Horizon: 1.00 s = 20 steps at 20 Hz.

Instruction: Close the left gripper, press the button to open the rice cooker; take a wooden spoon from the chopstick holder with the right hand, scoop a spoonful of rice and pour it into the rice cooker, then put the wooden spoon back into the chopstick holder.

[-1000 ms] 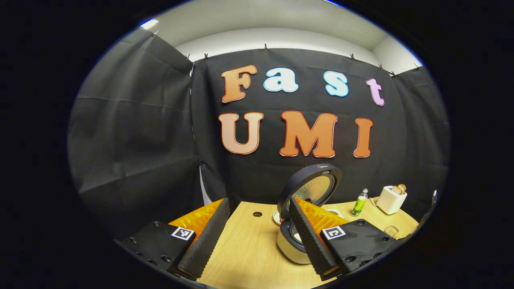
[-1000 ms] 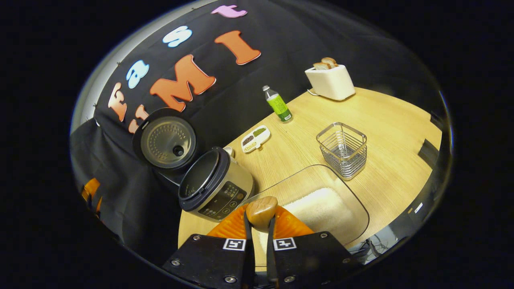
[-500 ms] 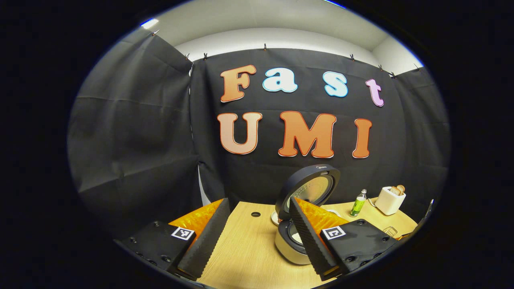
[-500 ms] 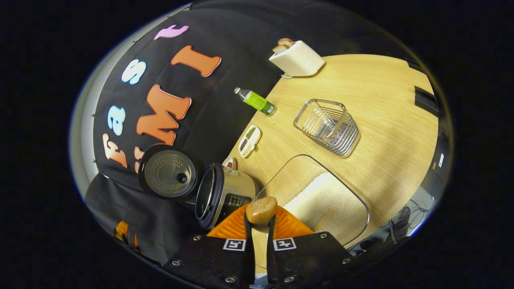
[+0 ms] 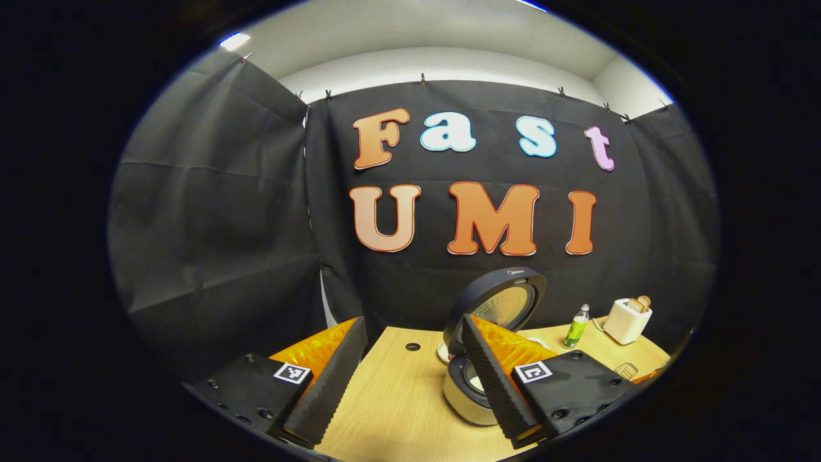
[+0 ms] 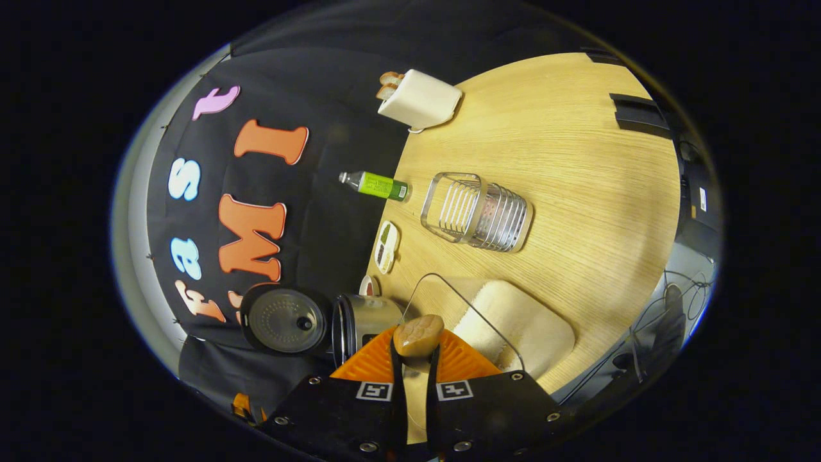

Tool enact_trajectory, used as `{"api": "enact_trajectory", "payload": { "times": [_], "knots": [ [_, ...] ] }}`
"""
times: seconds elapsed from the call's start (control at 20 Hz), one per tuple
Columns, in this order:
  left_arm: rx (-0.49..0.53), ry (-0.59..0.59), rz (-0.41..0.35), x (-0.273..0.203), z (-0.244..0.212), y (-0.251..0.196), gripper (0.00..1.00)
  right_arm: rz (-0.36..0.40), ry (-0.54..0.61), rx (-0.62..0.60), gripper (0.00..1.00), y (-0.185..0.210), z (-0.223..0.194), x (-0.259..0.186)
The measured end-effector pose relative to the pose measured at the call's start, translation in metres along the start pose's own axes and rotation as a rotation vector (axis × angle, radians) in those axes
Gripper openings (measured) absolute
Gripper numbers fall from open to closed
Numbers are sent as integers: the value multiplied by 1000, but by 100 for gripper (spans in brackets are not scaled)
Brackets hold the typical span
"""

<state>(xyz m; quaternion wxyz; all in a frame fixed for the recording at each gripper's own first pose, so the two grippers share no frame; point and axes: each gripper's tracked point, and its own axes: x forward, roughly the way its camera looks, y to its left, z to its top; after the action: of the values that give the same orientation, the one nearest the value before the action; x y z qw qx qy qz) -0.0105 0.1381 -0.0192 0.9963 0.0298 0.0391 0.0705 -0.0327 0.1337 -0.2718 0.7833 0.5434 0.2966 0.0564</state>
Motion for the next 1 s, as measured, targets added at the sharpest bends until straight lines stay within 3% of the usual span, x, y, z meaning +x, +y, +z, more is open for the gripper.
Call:
{"api": "enact_trajectory", "payload": {
  "times": [0.55,1.0],
  "knots": [
    [-11,-8,-13,4,3,-13,97,92,-53,143,11,46,45,-31],
    [-14,-18,-15,6,4,-19,98,186,-40,110,11,127,55,-34]
  ]
}}
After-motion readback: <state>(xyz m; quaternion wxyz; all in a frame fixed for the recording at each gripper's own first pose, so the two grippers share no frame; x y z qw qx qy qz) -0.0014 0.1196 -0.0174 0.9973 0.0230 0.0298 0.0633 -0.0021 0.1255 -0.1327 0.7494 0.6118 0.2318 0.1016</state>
